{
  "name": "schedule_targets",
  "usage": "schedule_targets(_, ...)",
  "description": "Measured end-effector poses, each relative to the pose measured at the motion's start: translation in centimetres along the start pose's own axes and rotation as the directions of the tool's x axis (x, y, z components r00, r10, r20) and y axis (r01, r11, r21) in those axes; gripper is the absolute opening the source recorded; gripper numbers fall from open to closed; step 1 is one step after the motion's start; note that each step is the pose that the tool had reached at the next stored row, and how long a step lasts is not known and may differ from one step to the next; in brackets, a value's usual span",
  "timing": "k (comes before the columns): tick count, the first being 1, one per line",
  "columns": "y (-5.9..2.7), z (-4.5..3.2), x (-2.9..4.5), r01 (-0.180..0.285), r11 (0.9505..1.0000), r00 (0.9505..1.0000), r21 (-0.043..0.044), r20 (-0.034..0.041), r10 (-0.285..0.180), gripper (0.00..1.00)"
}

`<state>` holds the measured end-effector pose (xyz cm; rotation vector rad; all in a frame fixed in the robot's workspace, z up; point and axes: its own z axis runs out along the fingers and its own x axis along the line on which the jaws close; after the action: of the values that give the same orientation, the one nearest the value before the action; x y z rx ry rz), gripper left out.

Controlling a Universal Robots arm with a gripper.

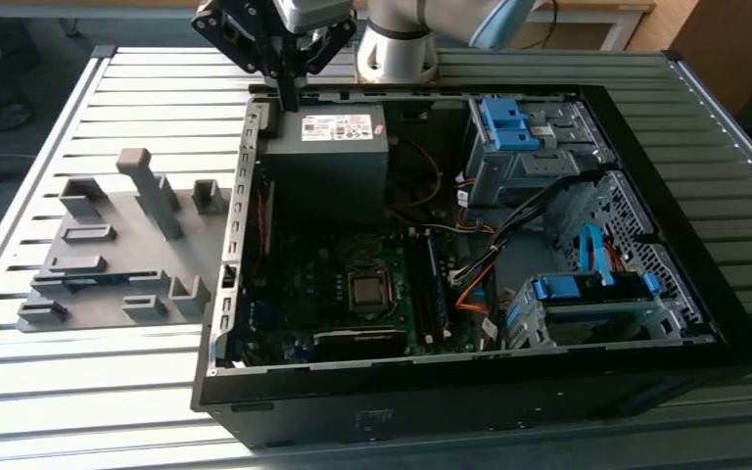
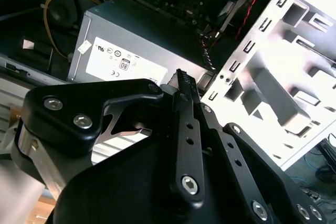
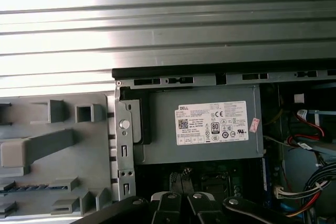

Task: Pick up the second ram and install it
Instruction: 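Reach for the second ram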

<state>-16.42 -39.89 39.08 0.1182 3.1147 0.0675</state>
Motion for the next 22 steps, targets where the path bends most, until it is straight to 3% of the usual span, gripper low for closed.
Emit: schedule_targets(22,-0.11,0.05,1.33,0.000,1.0000,1.0000,0.0001,-0.0007,0.000,0.11)
